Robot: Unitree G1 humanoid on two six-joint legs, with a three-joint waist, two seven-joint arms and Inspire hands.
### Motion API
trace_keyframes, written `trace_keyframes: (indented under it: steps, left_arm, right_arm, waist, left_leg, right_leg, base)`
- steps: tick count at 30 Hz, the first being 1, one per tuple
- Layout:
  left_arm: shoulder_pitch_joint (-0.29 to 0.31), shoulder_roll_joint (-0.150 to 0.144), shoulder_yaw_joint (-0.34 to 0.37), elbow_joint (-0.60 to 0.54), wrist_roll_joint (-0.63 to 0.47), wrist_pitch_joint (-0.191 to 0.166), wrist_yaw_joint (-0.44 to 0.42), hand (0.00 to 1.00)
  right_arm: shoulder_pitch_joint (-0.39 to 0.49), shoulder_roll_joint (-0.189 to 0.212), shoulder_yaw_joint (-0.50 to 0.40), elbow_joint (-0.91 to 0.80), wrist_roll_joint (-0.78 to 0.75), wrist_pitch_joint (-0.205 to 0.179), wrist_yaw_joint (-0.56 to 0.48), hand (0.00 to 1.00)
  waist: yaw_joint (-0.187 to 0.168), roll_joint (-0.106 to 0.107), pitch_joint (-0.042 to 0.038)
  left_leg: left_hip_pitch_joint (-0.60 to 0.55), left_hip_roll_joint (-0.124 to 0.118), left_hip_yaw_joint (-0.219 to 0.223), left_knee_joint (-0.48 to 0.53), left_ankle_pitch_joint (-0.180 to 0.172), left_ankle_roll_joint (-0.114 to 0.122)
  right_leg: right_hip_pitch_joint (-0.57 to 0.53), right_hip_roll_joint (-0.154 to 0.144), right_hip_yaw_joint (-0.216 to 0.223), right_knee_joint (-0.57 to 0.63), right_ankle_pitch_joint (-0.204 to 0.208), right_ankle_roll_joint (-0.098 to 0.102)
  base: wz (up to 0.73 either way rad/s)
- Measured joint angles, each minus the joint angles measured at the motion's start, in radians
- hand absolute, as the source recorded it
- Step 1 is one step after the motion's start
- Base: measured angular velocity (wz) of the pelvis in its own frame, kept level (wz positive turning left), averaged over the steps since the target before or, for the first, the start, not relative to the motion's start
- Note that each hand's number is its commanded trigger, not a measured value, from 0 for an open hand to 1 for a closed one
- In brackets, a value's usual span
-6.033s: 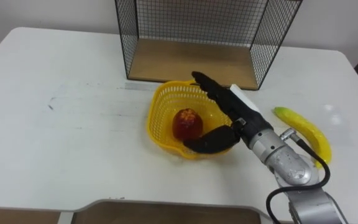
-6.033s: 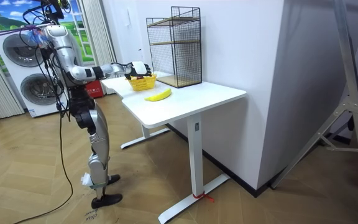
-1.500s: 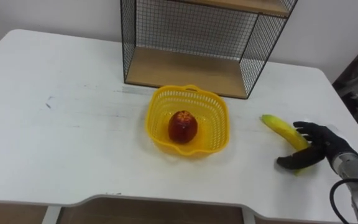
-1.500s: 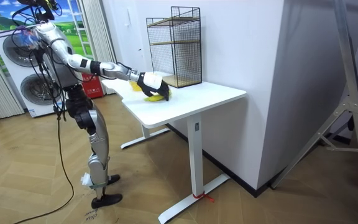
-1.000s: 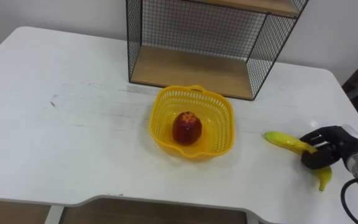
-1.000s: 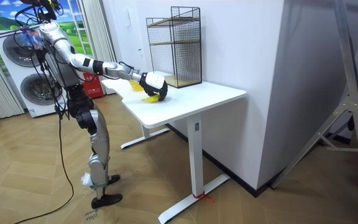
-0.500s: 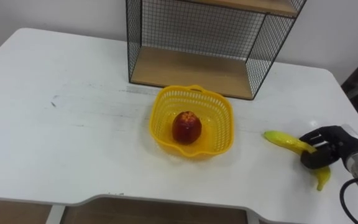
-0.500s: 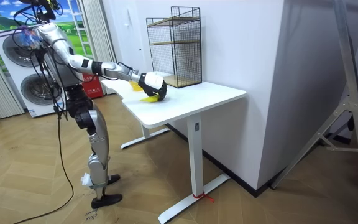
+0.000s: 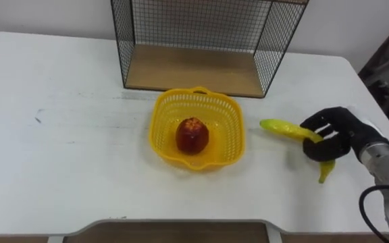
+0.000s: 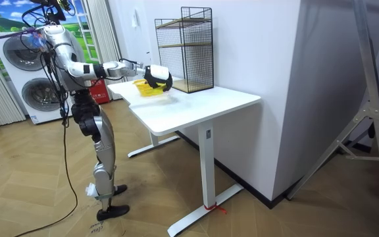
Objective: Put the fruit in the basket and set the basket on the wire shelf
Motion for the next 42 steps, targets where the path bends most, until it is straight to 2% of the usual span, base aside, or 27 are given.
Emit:
trace_keyframes:
  steps: [6,15,22,28,32,36,42]
  left_arm:
    - [0.002,-0.002,0.001,0.007,-0.008,-0.003,0.000,0.00]
    - [0.019,-0.003,0.016,0.010,-0.009,-0.010,0.005,0.00]
    - [0.025,-0.004,0.013,0.011,-0.010,-0.015,0.018,0.00]
    - [0.014,-0.009,-0.007,0.048,-0.010,-0.022,0.018,0.00]
    - [0.020,-0.011,-0.045,0.046,-0.010,-0.016,0.018,0.00]
    - [0.014,-0.015,-0.047,0.046,-0.010,-0.016,0.018,0.00]
    - [0.009,-0.015,-0.060,0.036,-0.010,-0.017,0.018,0.00]
  right_arm:
    - [0.015,0.000,0.005,-0.155,0.010,0.000,0.011,1.00]
    - [0.014,0.000,-0.002,-0.273,0.014,-0.001,0.015,1.00]
    - [0.010,0.000,-0.002,-0.292,0.016,-0.002,0.020,1.00]
    - [0.003,0.000,0.002,-0.318,0.067,-0.002,0.045,1.00]
    - [0.003,0.001,0.049,-0.380,0.051,0.006,0.064,1.00]
    - [-0.019,0.019,0.091,-0.389,0.045,0.009,0.082,1.00]
    - [-0.031,0.025,0.130,-0.390,0.042,0.013,0.117,1.00]
  waist:
    - [0.003,-0.002,0.0014]
    - [0.004,-0.005,0.0026]
    - [0.007,-0.006,0.0038]
    - [0.007,0.001,0.0086]
    - [0.008,0.001,0.0088]
    - [0.015,-0.002,0.0081]
    - [0.033,-0.002,0.0081]
  left_leg:
    - [0.010,0.004,0.013,-0.011,0.000,0.000]
    - [0.010,0.004,0.012,-0.014,0.000,0.000]
    - [0.014,0.004,0.011,-0.016,0.000,0.000]
    - [0.010,0.004,0.008,-0.018,0.000,0.000]
    - [0.008,0.005,0.011,-0.018,0.000,-0.001]
    - [0.008,0.004,0.009,-0.017,0.000,-0.001]
    - [0.006,0.004,0.005,-0.014,0.000,-0.001]
  right_leg:
    - [0.002,0.002,0.003,-0.002,0.000,0.000]
    - [0.001,0.003,0.013,-0.002,0.000,0.000]
    - [0.005,0.003,0.014,-0.002,0.000,0.000]
    - [0.005,0.003,0.010,-0.001,0.000,0.000]
    - [0.003,0.004,0.011,-0.002,0.000,0.000]
    - [0.003,0.003,0.011,-0.001,0.000,0.000]
    - [0.003,0.003,0.000,-0.002,0.000,0.000]
  base:
    - [-0.04]
    - [0.00]
    - [0.00]
    - [0.00]
    - [0.00]
    - [0.00]
    - [0.01]
